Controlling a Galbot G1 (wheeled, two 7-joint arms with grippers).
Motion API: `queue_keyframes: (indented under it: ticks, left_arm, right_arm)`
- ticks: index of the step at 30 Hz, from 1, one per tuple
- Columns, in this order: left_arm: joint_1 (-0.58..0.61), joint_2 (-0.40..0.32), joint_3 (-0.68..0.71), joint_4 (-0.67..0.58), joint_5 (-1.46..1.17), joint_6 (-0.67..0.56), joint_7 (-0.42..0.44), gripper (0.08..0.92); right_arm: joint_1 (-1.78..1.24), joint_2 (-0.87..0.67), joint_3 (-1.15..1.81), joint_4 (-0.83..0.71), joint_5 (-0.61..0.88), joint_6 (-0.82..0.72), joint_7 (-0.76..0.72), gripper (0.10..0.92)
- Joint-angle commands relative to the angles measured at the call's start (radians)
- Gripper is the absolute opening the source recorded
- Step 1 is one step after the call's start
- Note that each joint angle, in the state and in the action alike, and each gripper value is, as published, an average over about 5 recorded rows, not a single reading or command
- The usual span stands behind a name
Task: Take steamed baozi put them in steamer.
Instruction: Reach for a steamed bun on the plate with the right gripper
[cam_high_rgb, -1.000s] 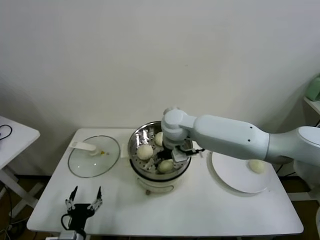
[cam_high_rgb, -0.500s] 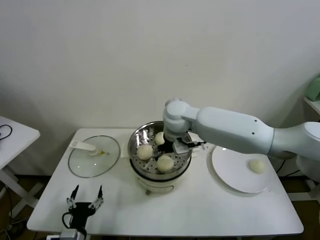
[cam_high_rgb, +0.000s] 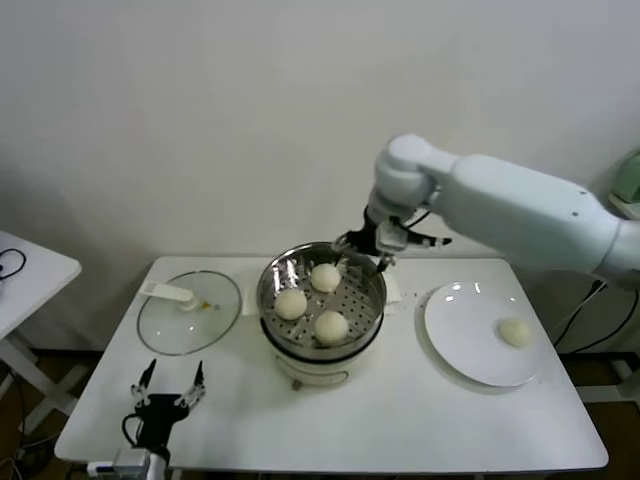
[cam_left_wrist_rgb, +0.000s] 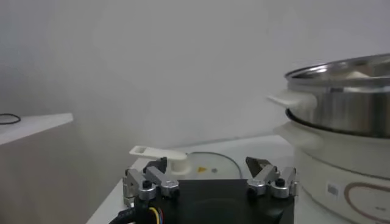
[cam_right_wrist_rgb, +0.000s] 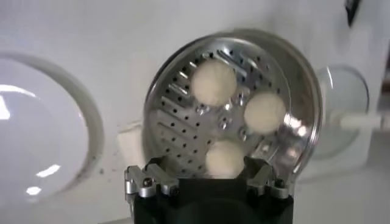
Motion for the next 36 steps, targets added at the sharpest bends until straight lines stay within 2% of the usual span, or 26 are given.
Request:
queue_keyframes:
  ticks: [1,3,7,14,19,29,36]
  left_arm:
    - [-0.006,0.011,0.009,-0.007,-0.021,-0.004,0.002,0.823]
    - [-0.006,0.012,0.013,-0.01,-0.02,-0.006,0.004,0.823]
    - [-0.008,0.014,0.02,-0.015,-0.013,-0.008,0.022,0.823]
    - [-0.011,0.003,0.033,-0.026,0.004,-0.022,0.039,0.823]
    - [-0.008,-0.011,0.034,-0.025,0.01,-0.026,0.039,0.823]
    - [-0.005,-0.024,0.023,-0.013,0.017,-0.024,0.036,0.823]
    - [-0.015,-0.025,0.022,0.0,0.023,-0.017,0.035,0.823]
  right_arm:
    - [0.078,-0.371,-0.083,-0.077,0.466,-0.457,0.011,0.823]
    - [0.021,-0.437,-0.045,-0.09,0.464,-0.475,0.006,0.823]
    - [-0.138,-0.537,0.091,-0.124,0.369,-0.484,-0.009,0.823]
    - [-0.363,-0.581,0.267,-0.229,0.156,-0.443,-0.004,0.823]
    - [-0.547,-0.535,0.451,-0.34,0.002,-0.414,0.002,0.823]
    - [-0.687,-0.362,0.589,-0.512,-0.205,-0.349,-0.002,0.823]
    - [-0.705,-0.237,0.64,-0.634,-0.259,-0.329,0.01,0.823]
